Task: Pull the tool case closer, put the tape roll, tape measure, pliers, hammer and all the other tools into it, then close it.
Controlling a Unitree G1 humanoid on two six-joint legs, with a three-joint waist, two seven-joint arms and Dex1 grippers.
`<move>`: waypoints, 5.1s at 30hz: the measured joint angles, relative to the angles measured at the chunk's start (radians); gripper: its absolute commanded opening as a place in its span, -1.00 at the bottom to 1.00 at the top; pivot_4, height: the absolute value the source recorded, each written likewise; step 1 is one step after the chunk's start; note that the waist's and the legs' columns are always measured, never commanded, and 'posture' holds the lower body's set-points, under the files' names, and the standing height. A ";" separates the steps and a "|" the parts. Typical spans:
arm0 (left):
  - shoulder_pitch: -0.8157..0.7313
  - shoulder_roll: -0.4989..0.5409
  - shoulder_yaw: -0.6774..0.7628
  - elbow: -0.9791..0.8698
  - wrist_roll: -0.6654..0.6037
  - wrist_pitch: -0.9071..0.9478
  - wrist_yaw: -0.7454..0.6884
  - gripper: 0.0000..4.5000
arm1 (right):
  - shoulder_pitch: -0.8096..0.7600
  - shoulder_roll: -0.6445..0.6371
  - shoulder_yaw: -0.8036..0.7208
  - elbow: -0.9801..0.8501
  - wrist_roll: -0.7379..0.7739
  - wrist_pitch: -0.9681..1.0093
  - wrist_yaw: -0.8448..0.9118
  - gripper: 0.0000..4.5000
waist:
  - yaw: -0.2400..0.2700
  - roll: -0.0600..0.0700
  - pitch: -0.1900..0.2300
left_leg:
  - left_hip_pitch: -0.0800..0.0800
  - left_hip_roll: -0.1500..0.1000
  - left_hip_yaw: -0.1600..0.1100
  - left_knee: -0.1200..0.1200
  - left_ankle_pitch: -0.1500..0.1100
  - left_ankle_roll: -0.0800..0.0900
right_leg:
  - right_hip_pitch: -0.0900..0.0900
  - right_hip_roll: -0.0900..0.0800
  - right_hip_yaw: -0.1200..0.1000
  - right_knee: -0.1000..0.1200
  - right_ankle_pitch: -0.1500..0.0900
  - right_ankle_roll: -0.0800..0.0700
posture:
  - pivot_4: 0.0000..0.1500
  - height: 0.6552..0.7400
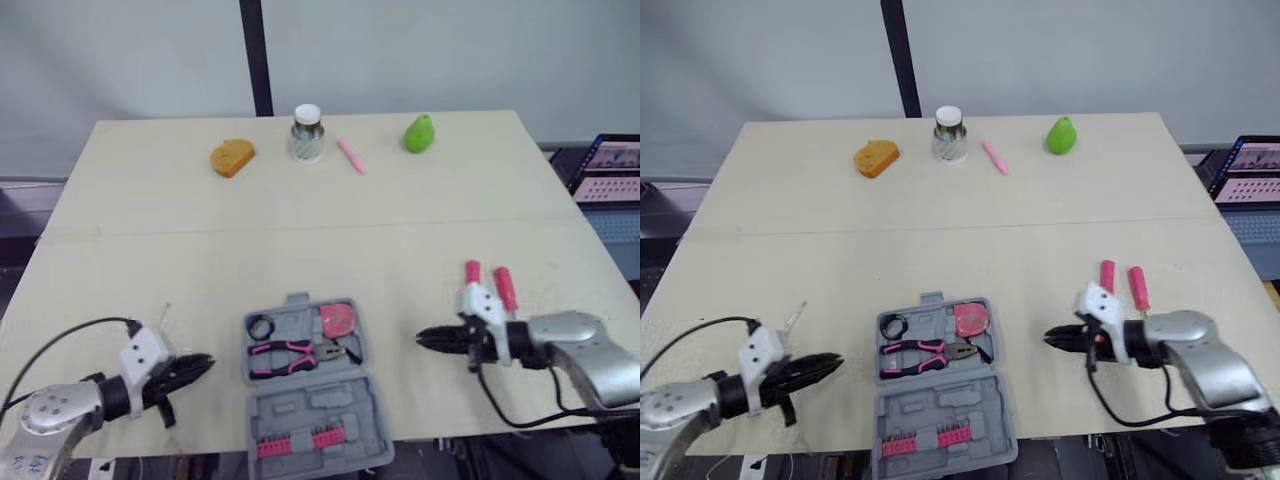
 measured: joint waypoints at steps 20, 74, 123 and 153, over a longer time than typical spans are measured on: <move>-0.086 -0.055 -0.227 0.006 0.084 0.052 0.044 -0.97 | -0.112 0.084 0.240 0.012 -0.152 0.000 0.008 -0.98 | 0.001 0.000 0.000 | 0.000 0.000 -0.002 0.003 0.002 0.000 | 0.000 0.000 0.000 0.004 0.000 0.000 | 1.00 1.00; -0.484 -0.181 -0.302 0.360 0.154 -0.036 0.030 -0.97 | -0.176 0.217 0.153 0.195 -0.224 0.013 -0.118 -0.98 | 0.026 0.002 0.000 | 0.004 -0.002 -0.006 0.008 0.002 0.000 | 0.007 -0.001 -0.001 0.006 0.000 0.000 | 1.00 1.00; -0.414 -0.100 -0.176 0.293 0.077 0.040 0.038 -0.97 | -0.141 0.150 0.012 0.204 -0.084 -0.019 -0.037 -0.98 | 0.016 0.003 0.002 | 0.003 -0.002 -0.006 -0.001 0.002 -0.001 | 0.006 0.000 -0.002 -0.001 0.000 0.000 | 1.00 1.00; -0.030 0.036 0.604 0.474 -0.078 -0.024 0.083 1.00 | -0.047 -0.163 -0.576 0.998 0.022 -0.248 -0.066 0.99 | -0.008 0.005 0.009 | 0.003 -0.001 -0.004 -0.004 0.001 -0.001 | 0.005 -0.001 -0.002 -0.005 0.001 0.001 | 1.00 1.00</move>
